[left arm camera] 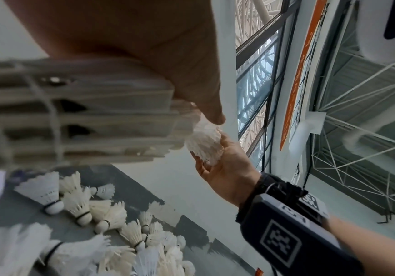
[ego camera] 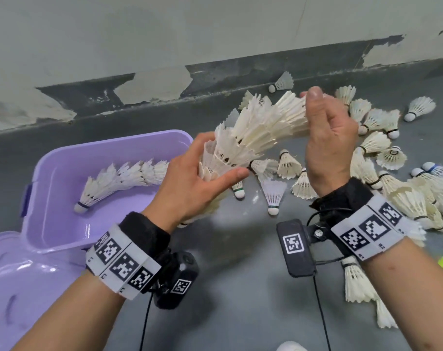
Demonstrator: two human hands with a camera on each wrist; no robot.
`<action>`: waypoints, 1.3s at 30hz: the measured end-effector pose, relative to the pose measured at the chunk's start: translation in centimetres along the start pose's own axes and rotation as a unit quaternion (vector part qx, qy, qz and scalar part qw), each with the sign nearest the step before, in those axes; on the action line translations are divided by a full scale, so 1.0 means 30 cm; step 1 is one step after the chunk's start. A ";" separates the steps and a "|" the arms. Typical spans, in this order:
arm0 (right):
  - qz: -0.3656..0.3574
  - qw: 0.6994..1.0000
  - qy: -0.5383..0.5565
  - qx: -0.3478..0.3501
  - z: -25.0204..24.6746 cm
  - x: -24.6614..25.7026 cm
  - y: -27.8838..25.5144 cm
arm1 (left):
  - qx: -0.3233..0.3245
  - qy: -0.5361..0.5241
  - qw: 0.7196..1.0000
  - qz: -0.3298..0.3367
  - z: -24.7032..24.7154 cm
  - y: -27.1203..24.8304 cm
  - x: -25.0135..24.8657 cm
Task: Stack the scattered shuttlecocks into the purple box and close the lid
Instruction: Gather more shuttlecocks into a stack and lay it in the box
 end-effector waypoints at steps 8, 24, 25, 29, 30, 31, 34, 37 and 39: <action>-0.005 0.996 0.036 0.083 0.221 0.056 -0.045 | -0.061 0.118 0.990 0.038 -0.262 -0.016 0.082; 0.243 0.895 -0.119 0.355 0.620 -0.128 -0.358 | 0.118 0.278 0.937 -0.175 -0.386 -0.094 0.632; 0.252 0.887 -0.126 0.367 0.639 -0.141 -0.374 | 0.128 0.281 0.934 -0.179 -0.381 -0.093 0.654; 0.286 0.858 -0.165 0.393 0.696 -0.188 -0.410 | 0.146 0.310 0.922 -0.182 -0.358 -0.081 0.684; 0.287 0.850 -0.179 0.404 0.714 -0.198 -0.408 | 0.145 0.315 0.920 -0.185 -0.358 -0.075 0.690; 0.287 0.839 -0.200 0.416 0.729 -0.210 -0.404 | 0.145 0.318 0.918 -0.188 -0.359 -0.071 0.698; 0.289 0.812 -0.252 0.441 0.759 -0.239 -0.389 | 0.150 0.333 0.911 -0.191 -0.347 -0.068 0.723; 0.249 0.780 -0.322 0.476 0.792 -0.257 -0.394 | 0.175 0.368 0.891 -0.199 -0.322 -0.079 0.729; 0.218 0.761 -0.355 0.498 0.815 -0.268 -0.412 | 0.214 0.410 0.863 -0.202 -0.300 -0.094 0.733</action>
Point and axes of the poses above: each hand's wrist, its own y-axis towards the middle knuckle, its own z-axis out of the palm, x = y × z, the point moved 7 cm from there along y, towards the middle knuckle, and after that the axes turned 5 degrees about x, right-handed, at the moved point
